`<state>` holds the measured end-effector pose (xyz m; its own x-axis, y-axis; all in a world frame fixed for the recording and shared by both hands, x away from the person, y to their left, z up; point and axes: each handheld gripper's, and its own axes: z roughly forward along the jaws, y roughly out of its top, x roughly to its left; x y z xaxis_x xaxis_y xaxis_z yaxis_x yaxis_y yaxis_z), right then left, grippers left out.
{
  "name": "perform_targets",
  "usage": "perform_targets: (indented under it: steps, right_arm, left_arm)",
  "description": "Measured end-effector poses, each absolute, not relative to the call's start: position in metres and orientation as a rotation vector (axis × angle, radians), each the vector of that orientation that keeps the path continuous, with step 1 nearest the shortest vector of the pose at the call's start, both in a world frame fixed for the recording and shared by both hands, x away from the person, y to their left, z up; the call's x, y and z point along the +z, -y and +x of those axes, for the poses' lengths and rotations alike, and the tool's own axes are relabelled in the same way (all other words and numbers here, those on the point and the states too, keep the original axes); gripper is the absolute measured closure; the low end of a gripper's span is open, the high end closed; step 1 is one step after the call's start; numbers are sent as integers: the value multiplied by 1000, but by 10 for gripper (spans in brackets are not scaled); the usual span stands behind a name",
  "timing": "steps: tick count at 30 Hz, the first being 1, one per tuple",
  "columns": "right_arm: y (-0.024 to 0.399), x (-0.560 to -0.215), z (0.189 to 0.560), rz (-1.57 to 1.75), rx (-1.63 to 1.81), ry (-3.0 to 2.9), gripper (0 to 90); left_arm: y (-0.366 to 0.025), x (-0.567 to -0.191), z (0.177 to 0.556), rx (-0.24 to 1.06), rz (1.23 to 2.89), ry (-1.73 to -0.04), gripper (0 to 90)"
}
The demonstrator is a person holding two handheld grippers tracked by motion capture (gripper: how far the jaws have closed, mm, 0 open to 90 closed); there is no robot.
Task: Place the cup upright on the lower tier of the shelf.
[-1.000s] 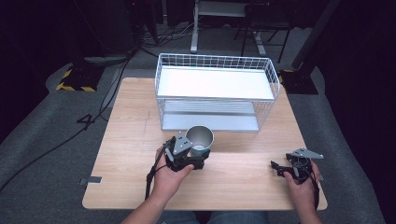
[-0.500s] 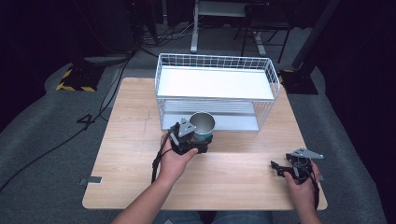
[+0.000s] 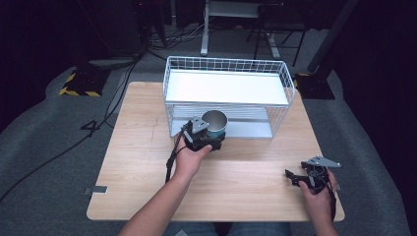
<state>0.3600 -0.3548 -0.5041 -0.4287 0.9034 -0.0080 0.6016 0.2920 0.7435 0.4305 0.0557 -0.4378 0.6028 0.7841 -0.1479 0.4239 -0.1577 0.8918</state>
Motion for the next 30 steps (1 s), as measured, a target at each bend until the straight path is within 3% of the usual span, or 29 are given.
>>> perform_targets:
  steps: [30]
  right_arm:
    - [354,-504,359,1352,945,-2130,211]
  left_arm:
    - [-29,-458,486,610,1657,-1066,186]
